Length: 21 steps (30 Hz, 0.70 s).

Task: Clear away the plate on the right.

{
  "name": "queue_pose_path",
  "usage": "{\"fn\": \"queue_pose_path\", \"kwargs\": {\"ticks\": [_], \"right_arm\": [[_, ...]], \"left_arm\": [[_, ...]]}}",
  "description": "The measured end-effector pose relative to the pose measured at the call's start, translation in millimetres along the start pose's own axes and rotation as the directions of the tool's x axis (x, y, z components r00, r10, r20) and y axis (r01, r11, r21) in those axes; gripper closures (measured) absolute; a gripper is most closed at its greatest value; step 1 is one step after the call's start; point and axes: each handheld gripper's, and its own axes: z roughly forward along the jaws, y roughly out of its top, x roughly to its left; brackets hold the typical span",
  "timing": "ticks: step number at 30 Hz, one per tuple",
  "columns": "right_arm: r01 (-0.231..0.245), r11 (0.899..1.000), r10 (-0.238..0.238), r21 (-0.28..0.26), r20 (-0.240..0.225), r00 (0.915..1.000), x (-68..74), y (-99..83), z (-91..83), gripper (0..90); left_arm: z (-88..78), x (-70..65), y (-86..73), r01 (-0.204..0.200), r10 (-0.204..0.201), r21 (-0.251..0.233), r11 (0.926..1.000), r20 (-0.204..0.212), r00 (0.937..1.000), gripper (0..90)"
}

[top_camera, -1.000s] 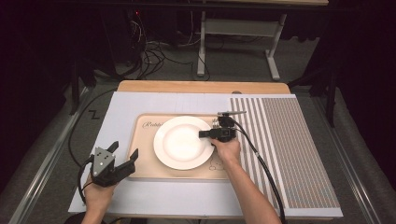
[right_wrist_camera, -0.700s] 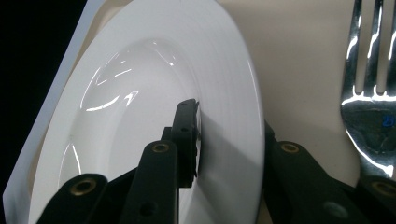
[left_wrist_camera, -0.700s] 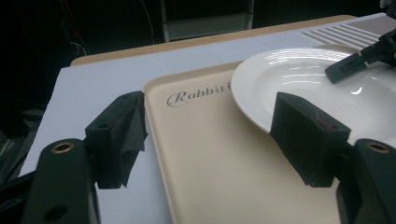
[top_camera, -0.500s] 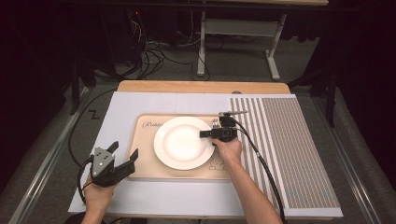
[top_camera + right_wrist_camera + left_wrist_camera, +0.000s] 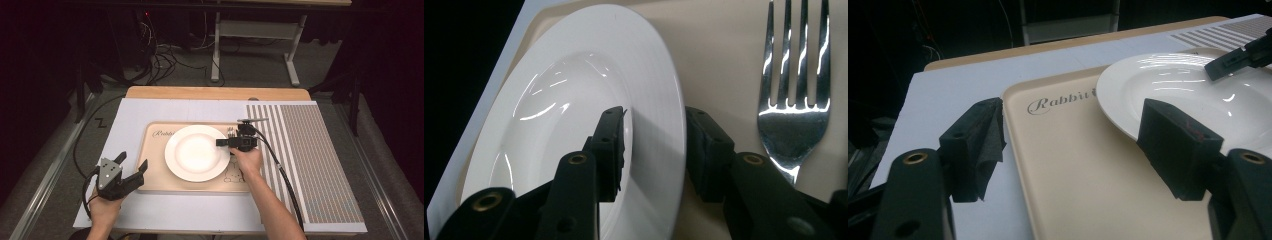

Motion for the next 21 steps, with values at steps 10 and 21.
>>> {"fn": "queue_pose_path", "kwargs": {"ticks": [10,21], "right_arm": [[-0.007,0.999,0.007,-0.032,-0.009,0.9999,-1.4,0.4,-6.8,60.1],[0.007,0.998,-0.007,-0.06,-0.005,1.0,-2.3,2.4,-19.4,59.1]], "left_arm": [[-0.8,0.4,0.1,0.0,0.0,-0.003,1.0,-0.001,1.0,27.2],[-1.2,1.0,-0.2,0.003,-0.003,-0.002,1.0,-0.001,1.0,27.2]]}}
